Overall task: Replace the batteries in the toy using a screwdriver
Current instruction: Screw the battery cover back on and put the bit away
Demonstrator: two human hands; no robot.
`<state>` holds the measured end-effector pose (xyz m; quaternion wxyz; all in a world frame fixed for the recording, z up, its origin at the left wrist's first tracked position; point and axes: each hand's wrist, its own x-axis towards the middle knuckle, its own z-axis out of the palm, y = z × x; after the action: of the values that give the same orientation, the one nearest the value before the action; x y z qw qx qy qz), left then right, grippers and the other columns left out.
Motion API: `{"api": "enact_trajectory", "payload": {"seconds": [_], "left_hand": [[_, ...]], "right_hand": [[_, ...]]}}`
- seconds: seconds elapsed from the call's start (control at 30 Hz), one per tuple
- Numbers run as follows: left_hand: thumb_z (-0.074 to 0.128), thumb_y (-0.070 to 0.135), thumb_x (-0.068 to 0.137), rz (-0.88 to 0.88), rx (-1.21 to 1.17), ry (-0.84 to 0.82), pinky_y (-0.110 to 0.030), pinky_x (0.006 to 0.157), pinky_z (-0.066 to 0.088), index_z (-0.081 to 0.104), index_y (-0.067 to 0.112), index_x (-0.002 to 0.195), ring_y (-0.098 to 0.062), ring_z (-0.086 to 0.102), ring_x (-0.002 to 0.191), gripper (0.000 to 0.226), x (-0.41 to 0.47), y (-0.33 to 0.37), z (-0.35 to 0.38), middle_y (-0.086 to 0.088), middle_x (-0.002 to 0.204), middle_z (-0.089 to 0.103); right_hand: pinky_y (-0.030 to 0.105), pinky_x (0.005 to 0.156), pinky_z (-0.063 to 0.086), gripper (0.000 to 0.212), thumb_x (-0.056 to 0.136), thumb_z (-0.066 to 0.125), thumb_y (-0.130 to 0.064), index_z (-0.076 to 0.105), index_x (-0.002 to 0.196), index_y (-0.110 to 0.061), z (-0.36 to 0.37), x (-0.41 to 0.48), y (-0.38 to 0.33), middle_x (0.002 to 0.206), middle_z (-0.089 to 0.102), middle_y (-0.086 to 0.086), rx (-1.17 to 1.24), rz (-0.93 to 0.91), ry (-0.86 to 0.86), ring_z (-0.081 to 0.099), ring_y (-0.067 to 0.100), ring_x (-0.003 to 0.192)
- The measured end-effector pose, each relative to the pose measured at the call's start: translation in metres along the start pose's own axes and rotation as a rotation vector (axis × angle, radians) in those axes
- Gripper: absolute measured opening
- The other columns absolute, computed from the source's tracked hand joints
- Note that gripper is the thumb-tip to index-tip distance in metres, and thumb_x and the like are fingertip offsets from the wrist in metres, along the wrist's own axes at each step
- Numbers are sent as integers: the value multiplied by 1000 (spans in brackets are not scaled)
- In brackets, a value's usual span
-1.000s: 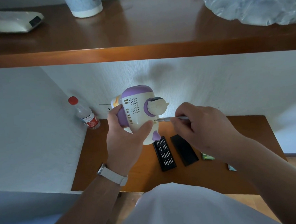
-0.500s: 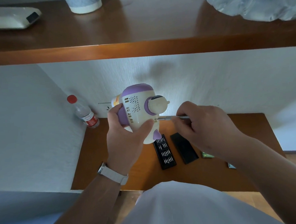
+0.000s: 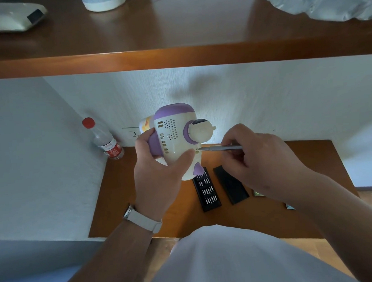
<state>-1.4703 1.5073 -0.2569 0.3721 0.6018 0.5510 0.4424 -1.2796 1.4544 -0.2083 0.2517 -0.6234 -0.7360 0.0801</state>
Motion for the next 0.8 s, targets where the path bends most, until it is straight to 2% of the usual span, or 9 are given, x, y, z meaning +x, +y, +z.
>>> {"api": "enact_trajectory", "payload": {"seconds": [0.07,0.2,0.33,0.5,0.57,0.67,0.8], "left_hand": [[86,24,75,19,3,7,0,58,45,36,35,123,31,47,94,70,-1,2,0,33,103,47],[86,27,75,43,16,19,1,58,44,35,34,124,33,45,96,71,-3,4,-1,34,103,46],[87,29,73,76,45,38,2,58,44,36,34,123,32,45,98,72,-5,7,-1,34,101,47],[87,32,71,100,69,56,2,60,44,35,37,123,31,44,101,73,-7,8,-1,36,102,47],[86,35,71,107,71,63,1,60,44,35,36,123,30,45,102,73,-7,9,-1,37,102,47],[86,35,70,110,65,71,2,59,44,35,36,123,30,45,100,73,-6,11,-1,35,101,47],[87,31,71,101,47,59,2,59,44,35,36,121,31,45,100,72,-7,9,1,35,101,47]], "right_hand": [[13,42,22,11,87,68,-16,58,91,-13,1,-2,1,50,32,-20,1,1,21,32,0,36],[11,41,24,12,88,70,-17,59,88,-11,3,-5,3,52,49,-11,4,-2,68,45,8,38],[11,42,21,15,89,61,-26,59,83,-12,5,-5,3,52,43,-12,0,0,109,41,9,37],[24,37,38,29,93,51,-38,63,86,-13,6,-6,6,54,56,-2,0,0,89,52,15,43],[21,40,39,32,93,45,-44,62,96,-16,5,-7,6,58,57,-5,50,16,59,52,10,45],[17,42,32,23,89,51,-38,54,104,-21,4,-9,6,59,55,-9,103,30,29,47,5,42],[32,37,47,17,89,52,-30,54,100,-18,4,-11,6,59,57,-4,76,23,26,53,13,43]]}}
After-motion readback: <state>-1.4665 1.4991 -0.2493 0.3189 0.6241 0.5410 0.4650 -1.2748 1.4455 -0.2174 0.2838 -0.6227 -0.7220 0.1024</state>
